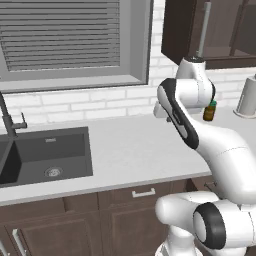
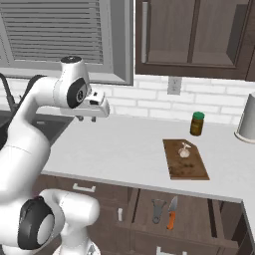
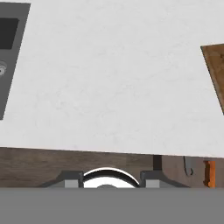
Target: Place the appropriate cutting tool for cutting the garlic skin on the cutting board.
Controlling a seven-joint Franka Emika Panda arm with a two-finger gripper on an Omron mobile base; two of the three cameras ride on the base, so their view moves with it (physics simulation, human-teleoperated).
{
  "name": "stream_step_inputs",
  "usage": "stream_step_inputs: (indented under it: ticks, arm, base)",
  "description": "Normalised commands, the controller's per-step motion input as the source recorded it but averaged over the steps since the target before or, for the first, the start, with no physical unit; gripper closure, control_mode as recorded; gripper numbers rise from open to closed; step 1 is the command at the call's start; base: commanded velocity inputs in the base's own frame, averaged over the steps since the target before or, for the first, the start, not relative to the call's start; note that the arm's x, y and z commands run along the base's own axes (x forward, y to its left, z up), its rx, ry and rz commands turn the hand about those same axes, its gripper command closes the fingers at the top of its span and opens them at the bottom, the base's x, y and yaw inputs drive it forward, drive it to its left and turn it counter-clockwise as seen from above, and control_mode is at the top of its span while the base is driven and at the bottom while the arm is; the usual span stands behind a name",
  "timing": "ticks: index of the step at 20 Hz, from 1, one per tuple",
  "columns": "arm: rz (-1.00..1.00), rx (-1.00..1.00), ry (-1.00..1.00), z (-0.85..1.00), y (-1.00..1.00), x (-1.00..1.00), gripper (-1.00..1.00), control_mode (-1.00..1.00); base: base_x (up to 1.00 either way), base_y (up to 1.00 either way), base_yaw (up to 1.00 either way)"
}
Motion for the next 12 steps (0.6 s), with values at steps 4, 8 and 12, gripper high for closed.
stream_step_inputs:
  ticks: [4,8,12]
  arm:
    - [0.00,0.00,-0.01,-0.03,-0.19,-0.28,-1.00,-1.00]
    - [0.18,0.02,-0.22,-0.30,-1.00,-0.80,-1.00,-1.00]
    - [0.25,0.00,-0.17,-0.65,-0.97,-0.49,-1.00,-1.00]
  base:
    - [0.00,0.00,0.00]
    - [0.00,0.00,0.00]
    - [0.00,0.00,0.00]
